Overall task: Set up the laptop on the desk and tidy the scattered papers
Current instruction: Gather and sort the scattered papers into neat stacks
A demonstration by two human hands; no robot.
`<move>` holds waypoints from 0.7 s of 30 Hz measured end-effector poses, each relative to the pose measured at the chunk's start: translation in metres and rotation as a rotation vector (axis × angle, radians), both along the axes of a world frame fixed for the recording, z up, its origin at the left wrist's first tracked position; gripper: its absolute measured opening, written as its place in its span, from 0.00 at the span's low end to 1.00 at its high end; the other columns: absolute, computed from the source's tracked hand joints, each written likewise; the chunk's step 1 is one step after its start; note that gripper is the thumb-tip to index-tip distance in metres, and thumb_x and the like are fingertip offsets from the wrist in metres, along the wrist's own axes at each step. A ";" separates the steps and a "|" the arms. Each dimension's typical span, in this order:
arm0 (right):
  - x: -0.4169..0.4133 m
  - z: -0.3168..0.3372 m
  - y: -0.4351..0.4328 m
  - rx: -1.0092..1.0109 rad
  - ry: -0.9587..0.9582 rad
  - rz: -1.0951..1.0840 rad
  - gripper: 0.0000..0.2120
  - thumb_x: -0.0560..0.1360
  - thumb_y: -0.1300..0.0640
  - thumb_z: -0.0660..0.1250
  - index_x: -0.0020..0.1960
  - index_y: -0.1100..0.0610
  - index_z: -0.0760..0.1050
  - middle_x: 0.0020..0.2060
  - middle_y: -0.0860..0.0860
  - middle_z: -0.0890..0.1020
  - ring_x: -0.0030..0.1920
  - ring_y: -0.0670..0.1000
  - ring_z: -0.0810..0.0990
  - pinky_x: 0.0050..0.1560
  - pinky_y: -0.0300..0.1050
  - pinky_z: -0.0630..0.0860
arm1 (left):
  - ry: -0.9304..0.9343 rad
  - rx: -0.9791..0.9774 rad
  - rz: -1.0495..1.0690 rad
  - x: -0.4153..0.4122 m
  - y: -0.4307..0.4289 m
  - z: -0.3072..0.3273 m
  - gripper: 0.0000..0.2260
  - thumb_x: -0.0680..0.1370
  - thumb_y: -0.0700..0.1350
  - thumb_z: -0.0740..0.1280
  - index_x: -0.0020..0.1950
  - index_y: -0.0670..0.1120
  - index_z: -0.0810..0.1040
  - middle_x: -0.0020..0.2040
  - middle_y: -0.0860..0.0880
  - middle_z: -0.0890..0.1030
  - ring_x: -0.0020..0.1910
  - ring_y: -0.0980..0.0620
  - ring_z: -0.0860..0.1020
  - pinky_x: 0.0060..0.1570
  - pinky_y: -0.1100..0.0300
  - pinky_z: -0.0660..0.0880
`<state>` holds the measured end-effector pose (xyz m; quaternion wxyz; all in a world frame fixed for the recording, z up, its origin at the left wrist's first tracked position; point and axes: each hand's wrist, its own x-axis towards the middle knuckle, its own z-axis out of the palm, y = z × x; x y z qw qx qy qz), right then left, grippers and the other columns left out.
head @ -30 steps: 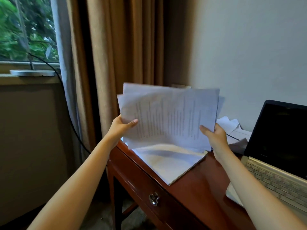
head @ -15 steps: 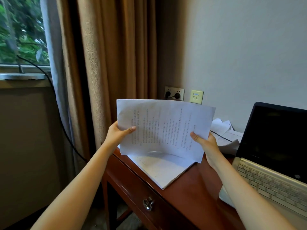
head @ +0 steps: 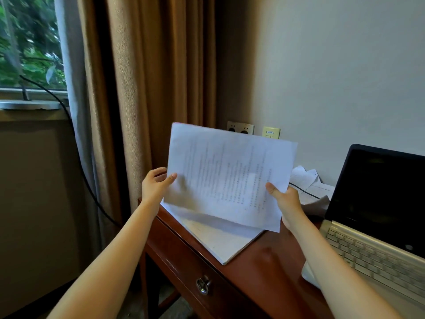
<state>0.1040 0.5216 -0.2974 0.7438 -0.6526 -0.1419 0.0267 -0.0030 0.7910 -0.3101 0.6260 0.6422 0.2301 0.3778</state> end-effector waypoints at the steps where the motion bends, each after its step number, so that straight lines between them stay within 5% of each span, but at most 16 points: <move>1: -0.001 0.001 0.000 0.032 0.012 -0.011 0.14 0.77 0.61 0.64 0.62 0.62 0.73 0.53 0.53 0.78 0.54 0.53 0.76 0.55 0.46 0.71 | 0.018 -0.025 0.030 -0.001 -0.001 0.000 0.23 0.74 0.47 0.71 0.66 0.42 0.70 0.56 0.46 0.76 0.53 0.49 0.76 0.53 0.55 0.73; 5: -0.006 -0.004 0.007 0.153 0.129 -0.092 0.15 0.77 0.62 0.64 0.63 0.64 0.72 0.57 0.56 0.78 0.52 0.54 0.77 0.54 0.46 0.70 | 0.102 -0.171 -0.210 -0.003 -0.019 0.001 0.14 0.79 0.54 0.62 0.55 0.44 0.71 0.55 0.45 0.77 0.52 0.48 0.77 0.50 0.53 0.73; 7: -0.013 -0.012 0.013 0.177 0.193 -0.104 0.16 0.77 0.63 0.64 0.64 0.66 0.71 0.59 0.58 0.77 0.54 0.55 0.76 0.53 0.47 0.71 | 0.106 -0.177 -0.342 -0.001 -0.033 0.001 0.13 0.81 0.51 0.57 0.58 0.43 0.70 0.56 0.44 0.76 0.50 0.47 0.78 0.51 0.52 0.74; 11: -0.032 -0.031 0.026 0.162 0.311 -0.090 0.15 0.78 0.66 0.62 0.64 0.68 0.71 0.56 0.58 0.77 0.52 0.55 0.75 0.53 0.47 0.71 | 0.150 -0.060 -0.255 0.006 -0.046 -0.006 0.13 0.82 0.38 0.56 0.65 0.40 0.71 0.57 0.42 0.76 0.44 0.48 0.78 0.46 0.56 0.77; 14: -0.037 -0.044 0.030 0.093 0.363 -0.046 0.16 0.77 0.68 0.63 0.64 0.65 0.71 0.58 0.59 0.78 0.56 0.59 0.76 0.53 0.51 0.74 | 0.222 -0.043 -0.145 0.002 -0.038 -0.019 0.11 0.80 0.36 0.59 0.61 0.36 0.75 0.52 0.43 0.77 0.41 0.48 0.78 0.38 0.62 0.79; 17: -0.040 -0.046 0.022 -0.074 0.381 0.085 0.11 0.76 0.67 0.62 0.57 0.59 0.72 0.46 0.55 0.79 0.45 0.56 0.78 0.35 0.46 0.76 | 0.302 -0.009 -0.010 -0.004 -0.025 -0.033 0.07 0.78 0.38 0.64 0.46 0.36 0.79 0.45 0.43 0.78 0.32 0.53 0.77 0.33 0.68 0.78; 21: -0.039 -0.047 0.012 -0.295 0.363 -0.008 0.06 0.75 0.63 0.67 0.51 0.61 0.73 0.34 0.54 0.77 0.27 0.49 0.72 0.19 0.34 0.70 | 0.346 -0.126 0.076 -0.009 -0.018 -0.044 0.09 0.75 0.40 0.70 0.35 0.43 0.76 0.35 0.46 0.79 0.19 0.60 0.77 0.49 0.58 0.79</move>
